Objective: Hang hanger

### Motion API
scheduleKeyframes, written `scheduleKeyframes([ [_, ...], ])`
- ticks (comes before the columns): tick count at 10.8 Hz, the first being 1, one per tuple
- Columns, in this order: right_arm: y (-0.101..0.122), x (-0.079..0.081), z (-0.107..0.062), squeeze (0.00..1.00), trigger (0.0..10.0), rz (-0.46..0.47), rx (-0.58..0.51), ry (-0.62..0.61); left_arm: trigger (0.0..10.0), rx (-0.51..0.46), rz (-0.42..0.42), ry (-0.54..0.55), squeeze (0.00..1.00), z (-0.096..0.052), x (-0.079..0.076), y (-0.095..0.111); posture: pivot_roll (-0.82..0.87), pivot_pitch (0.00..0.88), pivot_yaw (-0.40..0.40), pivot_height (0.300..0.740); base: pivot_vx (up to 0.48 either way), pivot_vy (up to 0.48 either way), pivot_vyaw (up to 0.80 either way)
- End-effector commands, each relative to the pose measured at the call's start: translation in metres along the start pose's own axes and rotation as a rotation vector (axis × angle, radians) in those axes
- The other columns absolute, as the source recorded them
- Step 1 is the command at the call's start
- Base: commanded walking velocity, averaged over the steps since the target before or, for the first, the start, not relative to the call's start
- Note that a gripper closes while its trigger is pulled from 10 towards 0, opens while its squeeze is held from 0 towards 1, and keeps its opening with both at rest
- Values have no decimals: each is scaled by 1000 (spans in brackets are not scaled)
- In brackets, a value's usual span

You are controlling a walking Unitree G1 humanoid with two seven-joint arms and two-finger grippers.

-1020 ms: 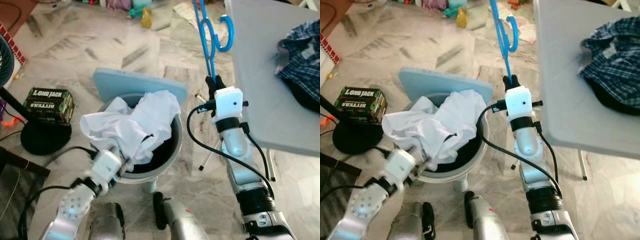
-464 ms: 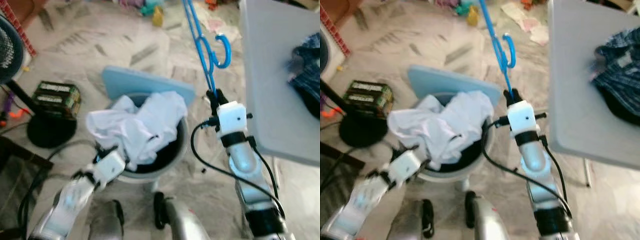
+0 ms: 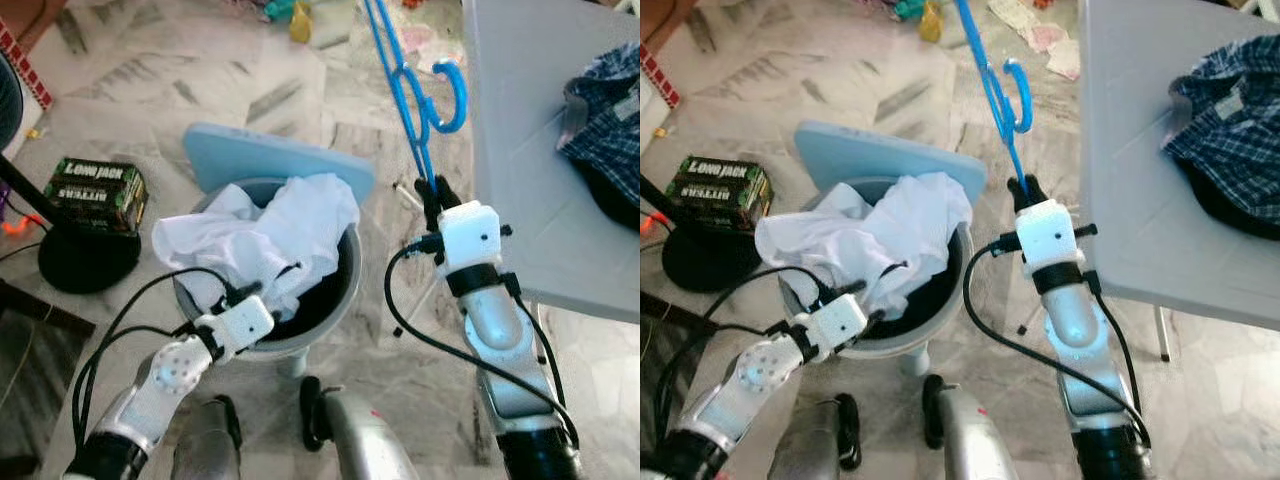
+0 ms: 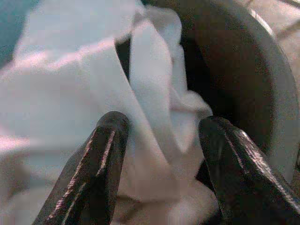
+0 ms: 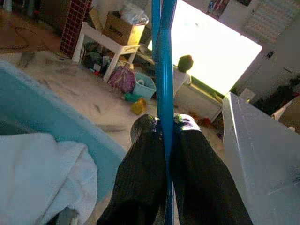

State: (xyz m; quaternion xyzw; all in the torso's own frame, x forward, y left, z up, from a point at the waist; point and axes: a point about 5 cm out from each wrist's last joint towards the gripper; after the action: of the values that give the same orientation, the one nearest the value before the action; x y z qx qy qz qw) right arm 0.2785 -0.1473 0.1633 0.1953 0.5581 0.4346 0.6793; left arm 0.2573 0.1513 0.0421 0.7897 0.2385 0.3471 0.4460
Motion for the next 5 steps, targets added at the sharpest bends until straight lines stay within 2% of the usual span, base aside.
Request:
scheduleKeyframes([
  [1, 4, -4, -3, 0, 10000, -13, -12, -5, 10000, 14, 6, -2, 0, 0, -4, -5, -43, 327, -139, 740, 0, 0, 0],
  [5, 5, -5, -7, 0, 10000, -12, 3, 9, 10000, 32, 27, 43, 0, -1, 6, -14, -54, 347, -151, 740, 0, 0, 0],
])
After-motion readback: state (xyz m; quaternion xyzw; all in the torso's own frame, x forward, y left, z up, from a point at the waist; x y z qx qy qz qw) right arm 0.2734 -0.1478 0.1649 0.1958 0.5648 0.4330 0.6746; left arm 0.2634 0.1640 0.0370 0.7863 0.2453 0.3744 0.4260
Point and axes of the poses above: a point about 5 cm out from each wrist's last joint towards the gripper, its own z axis pointing out of the wrist towards the gripper, its own y axis along the axis of the wrist's last joint, x = y × z, and after that the axes turned 15 degrees about -z, right-handed
